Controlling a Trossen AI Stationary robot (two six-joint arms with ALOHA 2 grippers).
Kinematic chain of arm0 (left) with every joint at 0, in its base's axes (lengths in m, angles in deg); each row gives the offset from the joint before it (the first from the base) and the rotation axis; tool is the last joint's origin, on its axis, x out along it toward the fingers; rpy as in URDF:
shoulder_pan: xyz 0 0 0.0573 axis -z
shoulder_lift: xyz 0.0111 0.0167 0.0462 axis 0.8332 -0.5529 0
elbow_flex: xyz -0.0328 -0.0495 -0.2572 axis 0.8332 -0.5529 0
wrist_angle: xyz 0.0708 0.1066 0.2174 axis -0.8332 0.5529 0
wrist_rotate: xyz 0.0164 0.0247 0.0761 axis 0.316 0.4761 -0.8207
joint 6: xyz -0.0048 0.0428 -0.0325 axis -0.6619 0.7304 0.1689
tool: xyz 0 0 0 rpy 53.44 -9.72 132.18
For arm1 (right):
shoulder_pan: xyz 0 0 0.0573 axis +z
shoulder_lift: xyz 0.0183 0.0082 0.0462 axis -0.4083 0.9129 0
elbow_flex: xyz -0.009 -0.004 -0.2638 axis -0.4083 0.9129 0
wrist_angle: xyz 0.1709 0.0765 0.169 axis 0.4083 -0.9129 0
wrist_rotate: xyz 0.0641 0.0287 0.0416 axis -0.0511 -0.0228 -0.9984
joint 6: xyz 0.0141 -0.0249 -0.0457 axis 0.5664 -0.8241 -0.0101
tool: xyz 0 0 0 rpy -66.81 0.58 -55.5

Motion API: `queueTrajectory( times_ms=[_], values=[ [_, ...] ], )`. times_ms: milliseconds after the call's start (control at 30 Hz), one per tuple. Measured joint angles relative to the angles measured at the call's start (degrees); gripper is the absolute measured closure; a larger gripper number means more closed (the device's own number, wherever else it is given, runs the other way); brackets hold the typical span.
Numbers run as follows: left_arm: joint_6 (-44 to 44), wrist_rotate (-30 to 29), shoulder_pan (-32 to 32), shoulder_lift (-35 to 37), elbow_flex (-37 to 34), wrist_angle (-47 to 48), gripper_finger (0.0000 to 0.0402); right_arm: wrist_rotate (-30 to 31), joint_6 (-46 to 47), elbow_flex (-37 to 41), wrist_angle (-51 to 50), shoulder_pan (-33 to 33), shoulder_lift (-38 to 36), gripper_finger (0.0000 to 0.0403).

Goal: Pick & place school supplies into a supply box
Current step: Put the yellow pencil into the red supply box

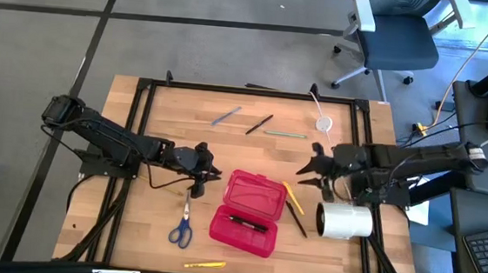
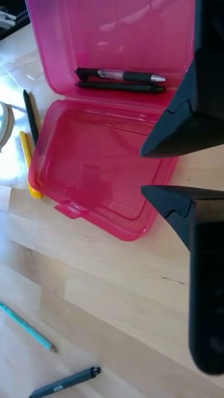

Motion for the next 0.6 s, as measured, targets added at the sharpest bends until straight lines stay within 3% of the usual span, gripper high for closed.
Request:
queueTrajectory(
  times_ms=[233,333,400,600],
  values=[
    [0.1,-0.5,0.0,0.0,0.0,0.0,0.0327,-8.3,-5.1,5.1,1.7,-10.0,-5.7,0.0266],
    [0.6,-3.7,0.0,0.0,0.1,0.5,0.0327,-11.3,-5.6,6.9,2.1,-13.8,-8.1,0.0266],
    [0.5,-5.1,-0.1,0.0,2.0,6.1,0.0327,-12.8,-4.9,7.7,2.2,-15.7,-9.4,0.0266],
    [-8.1,-4.6,0.0,0.0,11.4,36.6,0.0327,-13.7,-2.6,9.5,4.8,-18.8,-11.2,0.0266]
  ],
)
